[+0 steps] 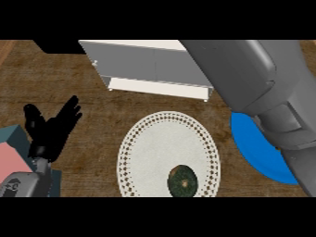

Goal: Pick the cupcake from the placemat and place it in the tiered shelf

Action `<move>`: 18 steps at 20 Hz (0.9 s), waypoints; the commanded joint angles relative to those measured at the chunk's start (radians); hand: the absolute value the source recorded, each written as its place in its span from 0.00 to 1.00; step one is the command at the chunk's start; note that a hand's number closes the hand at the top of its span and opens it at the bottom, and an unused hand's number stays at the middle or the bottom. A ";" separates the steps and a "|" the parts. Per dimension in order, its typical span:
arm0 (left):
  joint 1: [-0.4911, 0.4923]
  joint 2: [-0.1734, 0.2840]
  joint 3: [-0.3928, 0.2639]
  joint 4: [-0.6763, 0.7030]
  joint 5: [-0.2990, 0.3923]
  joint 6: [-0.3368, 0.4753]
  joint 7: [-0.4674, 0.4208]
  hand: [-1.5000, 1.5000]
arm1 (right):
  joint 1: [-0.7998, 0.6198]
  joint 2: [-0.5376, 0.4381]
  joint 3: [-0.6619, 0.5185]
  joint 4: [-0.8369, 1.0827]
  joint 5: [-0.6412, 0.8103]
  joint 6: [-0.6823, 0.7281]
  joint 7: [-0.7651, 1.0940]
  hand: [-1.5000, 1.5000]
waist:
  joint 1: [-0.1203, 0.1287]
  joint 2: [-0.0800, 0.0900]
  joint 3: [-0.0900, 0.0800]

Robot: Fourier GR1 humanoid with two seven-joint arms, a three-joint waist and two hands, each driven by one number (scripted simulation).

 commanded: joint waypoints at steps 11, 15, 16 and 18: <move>0.086 -0.002 0.029 0.058 -0.011 -0.007 -0.037 0.50 | -0.031 0.021 -0.002 0.123 0.050 0.036 -0.116 1.00 | 0.000 0.001 -0.013; 0.078 0.007 0.064 0.075 0.034 -0.040 -0.040 0.50 | -0.018 0.012 -0.120 0.099 -0.003 -0.177 -0.069 0.00 | 0.005 0.005 -0.013; 0.023 -0.023 0.032 0.099 -0.012 0.006 -0.018 0.50 | -0.012 -0.029 -0.148 0.077 -0.030 -0.157 -0.113 0.00 | -0.012 0.004 -0.012; 0.060 -0.034 0.019 0.063 -0.012 0.005 -0.024 0.50 | -0.012 -0.005 -0.171 0.076 -0.033 -0.234 -0.088 0.00 | -0.001 0.003 -0.012</move>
